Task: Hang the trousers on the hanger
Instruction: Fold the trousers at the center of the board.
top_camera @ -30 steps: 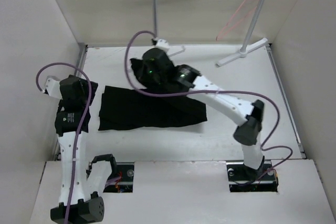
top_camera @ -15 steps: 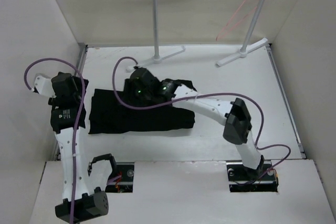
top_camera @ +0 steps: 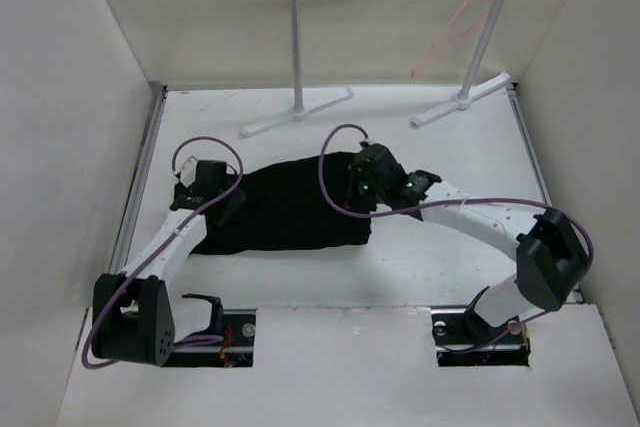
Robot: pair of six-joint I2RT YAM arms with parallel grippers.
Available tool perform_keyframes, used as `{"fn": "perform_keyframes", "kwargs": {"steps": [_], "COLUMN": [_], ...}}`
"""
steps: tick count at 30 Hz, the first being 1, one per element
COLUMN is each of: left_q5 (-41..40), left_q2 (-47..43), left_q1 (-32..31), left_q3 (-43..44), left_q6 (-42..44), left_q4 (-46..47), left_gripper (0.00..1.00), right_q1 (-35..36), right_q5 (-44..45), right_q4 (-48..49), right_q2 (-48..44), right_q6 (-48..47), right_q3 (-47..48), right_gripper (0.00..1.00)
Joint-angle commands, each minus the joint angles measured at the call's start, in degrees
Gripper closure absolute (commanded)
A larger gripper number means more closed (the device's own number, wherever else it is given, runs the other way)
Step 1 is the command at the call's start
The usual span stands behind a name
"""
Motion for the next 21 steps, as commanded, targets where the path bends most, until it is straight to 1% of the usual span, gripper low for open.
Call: {"fn": "perform_keyframes", "kwargs": {"steps": [1,5,10,13,15,16,18,21], "left_q5": [-0.57,-0.83,-0.83,-0.57,-0.04,0.22,0.57,-0.3], "left_q2": [2.52,7.71,9.83,9.22,7.47,6.5,3.43,-1.58], "left_q1": [3.2,7.34,8.75,8.49,8.06,7.88,6.56,2.71], "left_q3": [-3.09,-5.29,-6.0,-5.04,-4.16,-3.63,-1.88,2.07], "left_q6": [1.0,2.15,2.33,2.33,2.15,2.06,1.71,1.71], "left_q4": [8.24,11.49,13.52,12.82,11.51,10.54,7.39,3.25], "left_gripper": [0.53,0.53,0.53,0.5,0.48,0.47,0.46,0.48], "right_q1": [-4.35,-6.73,-8.31,-9.8,-10.33,-10.42,-10.42,-10.25], "right_q5": [-1.08,-5.13,-5.92,-5.48,-4.7,-3.91,-2.76,-3.54], "right_q4": [7.16,12.52,19.03,19.48,17.29,15.71,12.02,8.24], "right_q2": [-6.03,-9.29,-9.12,-9.91,-13.93,-16.57,-21.67,-23.54], "right_q6": [-0.33,1.6,5.03,5.82,5.56,5.13,3.9,2.58], "right_q3": [-8.35,-19.07,-31.03,-34.56,-35.27,-34.92,-33.0,-28.17], "right_gripper": [0.87,0.86,0.85,0.85,0.84,0.81,0.69,0.58]}}
